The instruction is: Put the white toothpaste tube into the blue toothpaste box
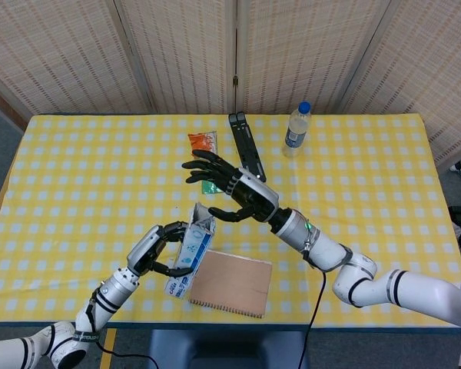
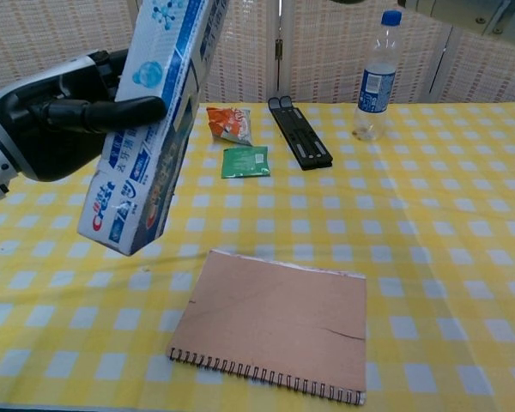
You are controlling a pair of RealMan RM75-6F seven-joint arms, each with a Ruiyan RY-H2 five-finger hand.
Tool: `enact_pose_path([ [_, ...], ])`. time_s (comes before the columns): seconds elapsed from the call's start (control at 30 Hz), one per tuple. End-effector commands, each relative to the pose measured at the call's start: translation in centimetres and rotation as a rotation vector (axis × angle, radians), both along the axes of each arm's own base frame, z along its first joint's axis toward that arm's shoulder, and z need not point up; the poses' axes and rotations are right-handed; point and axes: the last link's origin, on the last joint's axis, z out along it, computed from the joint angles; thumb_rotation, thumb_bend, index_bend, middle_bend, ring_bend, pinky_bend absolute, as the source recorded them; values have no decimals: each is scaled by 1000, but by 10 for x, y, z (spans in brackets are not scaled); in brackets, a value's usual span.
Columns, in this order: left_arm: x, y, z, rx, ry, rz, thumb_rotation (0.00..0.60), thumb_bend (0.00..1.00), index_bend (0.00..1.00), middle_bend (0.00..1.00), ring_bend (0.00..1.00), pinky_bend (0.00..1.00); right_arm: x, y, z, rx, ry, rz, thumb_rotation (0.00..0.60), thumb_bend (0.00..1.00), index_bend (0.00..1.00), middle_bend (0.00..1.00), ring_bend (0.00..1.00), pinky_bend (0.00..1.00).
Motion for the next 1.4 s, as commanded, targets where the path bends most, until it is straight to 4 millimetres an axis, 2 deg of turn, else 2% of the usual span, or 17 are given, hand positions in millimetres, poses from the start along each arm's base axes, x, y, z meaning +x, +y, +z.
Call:
enact_pose_path([
  [0.03, -5, 4, 2, 14, 18, 7, 600, 213, 419, 566, 584, 629, -8, -3, 12, -46, 9, -14, 600, 369, 79, 155, 200, 44],
  [0.13, -15, 10, 2, 35, 85, -1, 600, 213, 419, 566, 584, 630, -18, -4, 25, -107, 63, -19, 600, 369, 79, 154, 197, 33],
  [0.27, -45, 18, -1, 86, 282, -35, 600, 213, 419, 566, 584, 630, -38, -5, 47, -239, 211, -24, 600, 369, 79, 147, 186, 30],
  [0.37, -66, 26, -4, 145, 436, -54, 600, 212, 419, 566, 584, 630, -59, -3, 61, -349, 361, -38, 600, 369, 79, 137, 174, 24],
  [0.5, -83, 43, 4, 251, 596, -78, 600, 213, 421, 566, 584, 632, -93, 6, 71, -434, 571, -77, 600, 369, 79, 105, 147, 18],
  [0.7, -105, 61, 19, 405, 809, -107, 600, 214, 425, 566, 585, 634, -145, 37, 83, -530, 804, -124, 600, 369, 76, 65, 111, 18],
  [0.73, -106, 62, 20, 412, 823, -111, 600, 215, 426, 566, 585, 634, -147, 39, 84, -534, 811, -126, 600, 369, 75, 64, 107, 18],
  [0.8, -120, 66, 24, 459, 947, -148, 600, 215, 426, 566, 585, 629, -167, 51, 91, -567, 876, -141, 600, 369, 73, 60, 96, 18],
  [0.93, -145, 67, 17, 529, 1147, -232, 600, 216, 428, 566, 584, 619, -194, 71, 101, -614, 975, -167, 600, 370, 72, 57, 82, 12],
  [1.2, -162, 65, -4, 511, 1274, -328, 600, 216, 430, 563, 524, 552, -223, 93, 109, -606, 1157, -194, 600, 369, 71, 21, 60, 8],
  [1.27, -167, 65, -6, 490, 1337, -365, 600, 214, 386, 495, 434, 474, -229, 98, 110, -608, 1223, -182, 600, 369, 54, 6, 41, 2],
  [1.33, -170, 64, -5, 467, 1371, -370, 600, 214, 312, 255, 203, 341, -235, 106, 110, -567, 1287, -165, 600, 369, 21, 0, 22, 0],
  [1.4, -169, 61, 0, 456, 1368, -348, 600, 213, 197, 53, 30, 198, -239, 111, 112, -565, 1313, -172, 600, 369, 0, 0, 5, 0],
])
